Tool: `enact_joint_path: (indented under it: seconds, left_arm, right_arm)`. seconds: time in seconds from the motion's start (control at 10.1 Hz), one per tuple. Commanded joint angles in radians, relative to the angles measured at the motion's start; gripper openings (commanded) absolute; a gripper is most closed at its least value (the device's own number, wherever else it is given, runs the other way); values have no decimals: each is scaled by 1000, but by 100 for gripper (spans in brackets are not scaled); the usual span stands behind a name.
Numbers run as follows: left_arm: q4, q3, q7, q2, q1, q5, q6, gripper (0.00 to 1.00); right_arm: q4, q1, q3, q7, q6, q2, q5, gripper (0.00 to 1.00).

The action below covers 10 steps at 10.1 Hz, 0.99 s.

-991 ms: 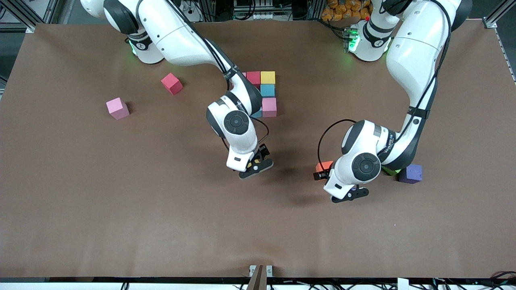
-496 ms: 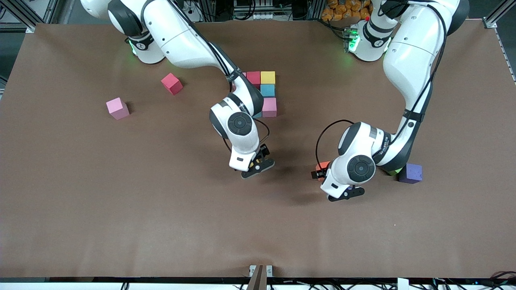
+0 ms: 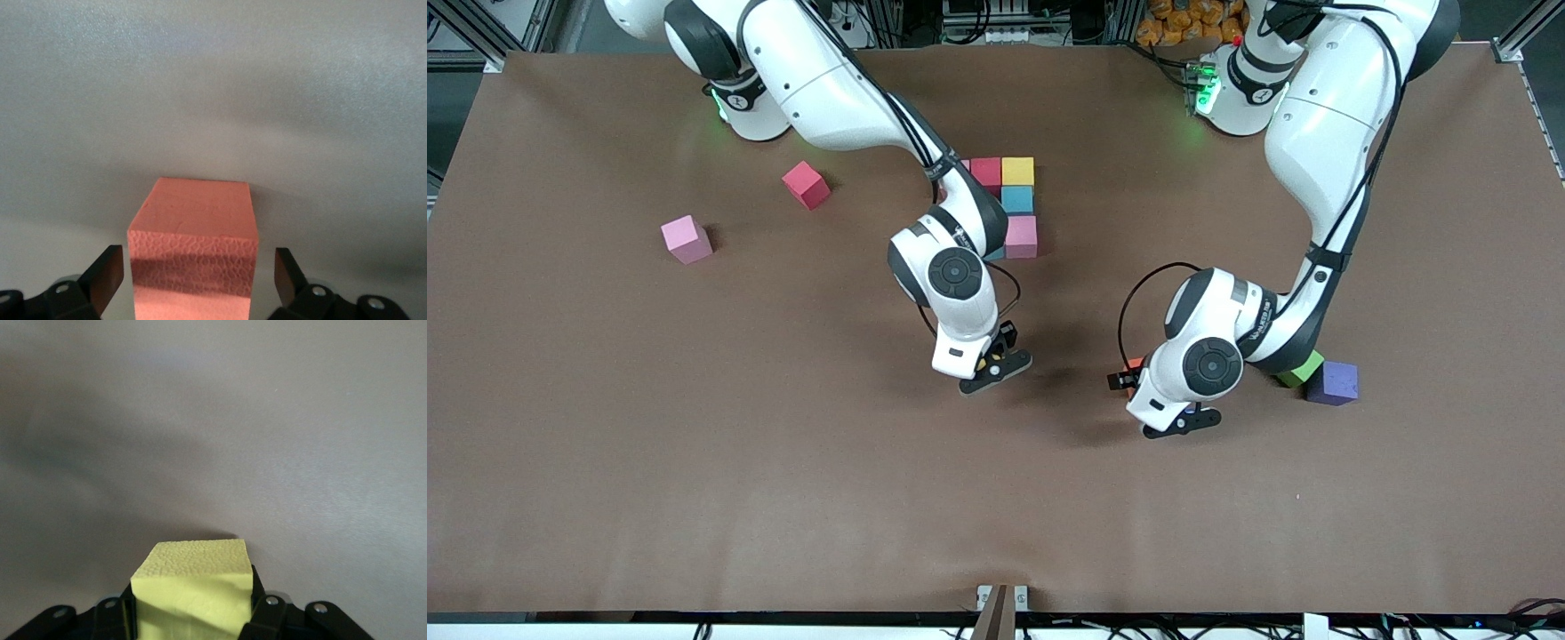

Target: Form number 2 with 11 blocks

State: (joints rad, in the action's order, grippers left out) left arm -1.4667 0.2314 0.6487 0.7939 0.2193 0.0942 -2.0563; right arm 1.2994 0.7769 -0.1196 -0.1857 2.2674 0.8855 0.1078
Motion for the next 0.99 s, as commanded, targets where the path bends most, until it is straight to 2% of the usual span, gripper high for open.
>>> enact_joint_path:
  seconds: [0.0,0.2,0.3,0.5,0.59,0.69,0.79,0.89]
  left_arm:
    - [-11,2,11,-2,2,35,-13,100]
    - [-11,2,11,2,2,41,-16,98]
    - [-15,2,9,2,3,42,-18,84]
    - [-15,2,9,7,3,74,-19,68]
    - [-15,2,8,7,3,75,-19,51]
    - [-14,3,8,5,3,75,-18,38]
    - [-11,3,9,4,3,73,-18,32]
    - [-4,3,9,-1,2,73,-18,31]
  right_arm:
    - [70,1,-26,-35,-60,-118,4,0]
    - [210,1,-28,-141,-36,-209,6,0]
    - [274,-4,-28,-202,-32,-250,15,0]
    - [330,-8,-28,-329,-32,-278,27,0]
    - [345,-1,-29,-384,-23,-277,27,0]
    - [360,4,-29,-405,-3,-277,26,0]
    - [398,19,-29,-426,53,-273,26,0]
    - [425,27,-29,-437,93,-269,26,0]
